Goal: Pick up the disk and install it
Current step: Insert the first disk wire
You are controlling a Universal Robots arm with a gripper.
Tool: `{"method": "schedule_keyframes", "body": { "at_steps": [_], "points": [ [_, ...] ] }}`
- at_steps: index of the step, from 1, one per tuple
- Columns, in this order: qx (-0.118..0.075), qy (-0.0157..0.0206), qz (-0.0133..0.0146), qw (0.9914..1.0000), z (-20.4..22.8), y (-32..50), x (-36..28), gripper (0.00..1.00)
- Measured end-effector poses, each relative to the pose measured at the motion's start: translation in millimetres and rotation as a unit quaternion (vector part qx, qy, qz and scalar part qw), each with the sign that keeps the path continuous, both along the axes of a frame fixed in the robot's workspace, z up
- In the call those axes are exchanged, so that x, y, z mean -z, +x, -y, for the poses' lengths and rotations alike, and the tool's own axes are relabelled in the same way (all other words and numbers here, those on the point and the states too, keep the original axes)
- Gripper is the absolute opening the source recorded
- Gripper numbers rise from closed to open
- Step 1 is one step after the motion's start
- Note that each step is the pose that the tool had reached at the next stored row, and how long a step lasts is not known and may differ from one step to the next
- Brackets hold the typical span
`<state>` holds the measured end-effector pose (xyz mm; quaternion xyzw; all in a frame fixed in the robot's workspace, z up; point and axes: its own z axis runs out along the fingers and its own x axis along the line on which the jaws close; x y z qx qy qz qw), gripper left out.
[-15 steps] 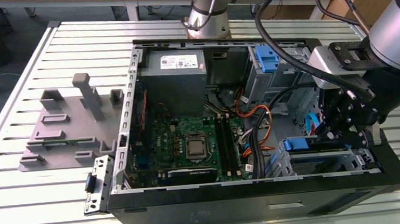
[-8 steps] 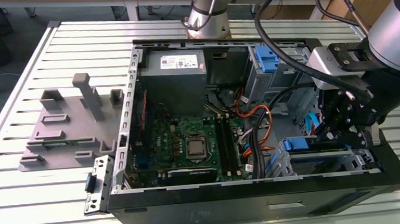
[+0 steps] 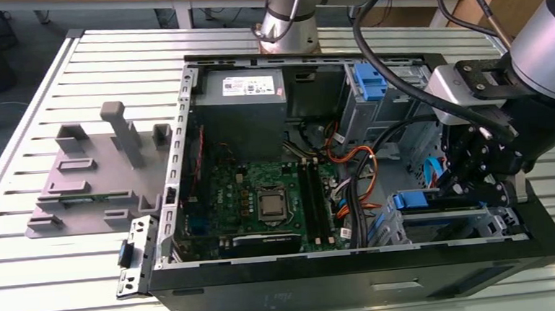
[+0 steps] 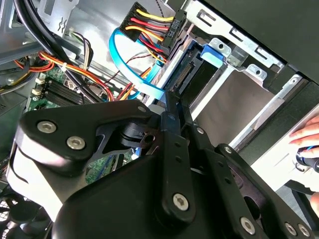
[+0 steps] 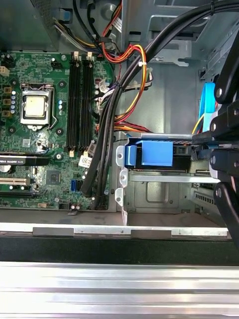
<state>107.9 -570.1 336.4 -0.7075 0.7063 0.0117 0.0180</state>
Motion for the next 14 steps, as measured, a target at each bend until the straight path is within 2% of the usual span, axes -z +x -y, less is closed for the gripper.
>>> {"method": "schedule_keyframes", "body": {
  "at_steps": [9,14],
  "points": [
    [0.0,0.0,0.0,1.0,0.0,0.0,0.6,0.16],
    [0.0,0.0001,0.0,1.0,0.0,0.0,-1.8,0.16]
  ]
}}
